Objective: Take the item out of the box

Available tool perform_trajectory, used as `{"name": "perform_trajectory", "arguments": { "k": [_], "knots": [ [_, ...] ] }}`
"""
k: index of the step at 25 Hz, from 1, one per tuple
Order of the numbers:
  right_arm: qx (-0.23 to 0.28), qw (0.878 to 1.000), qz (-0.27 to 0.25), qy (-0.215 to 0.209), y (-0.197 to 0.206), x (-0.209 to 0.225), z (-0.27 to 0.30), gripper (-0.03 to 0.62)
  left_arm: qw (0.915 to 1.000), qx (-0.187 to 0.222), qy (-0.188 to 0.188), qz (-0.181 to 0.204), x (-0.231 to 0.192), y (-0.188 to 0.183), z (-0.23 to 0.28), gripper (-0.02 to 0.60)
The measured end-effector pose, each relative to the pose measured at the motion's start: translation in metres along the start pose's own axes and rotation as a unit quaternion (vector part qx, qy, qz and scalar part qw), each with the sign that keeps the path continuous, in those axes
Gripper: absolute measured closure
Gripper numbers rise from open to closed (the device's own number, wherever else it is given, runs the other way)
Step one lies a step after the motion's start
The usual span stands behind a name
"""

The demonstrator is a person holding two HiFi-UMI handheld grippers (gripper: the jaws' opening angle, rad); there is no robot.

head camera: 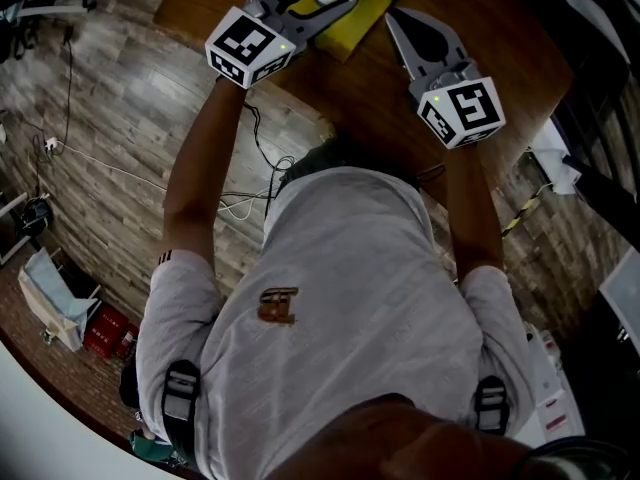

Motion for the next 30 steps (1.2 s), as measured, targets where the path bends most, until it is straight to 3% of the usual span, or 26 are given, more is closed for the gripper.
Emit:
{"name": "perform_trajectory", "arguments": {
  "k": [9, 16, 30],
  "knots": [
    [0.02, 1.0, 0.008, -0.009, -0.012, -0.008, -0.003, 0.563, 0.9958, 0.077, -0.044, -0.023, 0.022, -0.02, -0.024, 0.374],
    [0.032, 0.999, 0.002, -0.017, -0.017, -0.013, -0.009, 0.563, 0.9874, 0.125, -0.083, -0.052, 0.036, -0.037, -0.041, 0.374],
    [0.058, 0.998, -0.008, -0.039, -0.03, -0.031, -0.017, 0.563, 0.979, 0.166, -0.103, -0.057, 0.067, -0.051, -0.055, 0.376]
  ]
}}
Point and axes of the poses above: the fingertips, and each gripper's own axes: z forward along the fingers, x to its right, y out of its underside, the point moved 10 cm from there along -z, backward along the fingers, and after that the axes turned 3 degrees about -x, right-handed, at the moved point
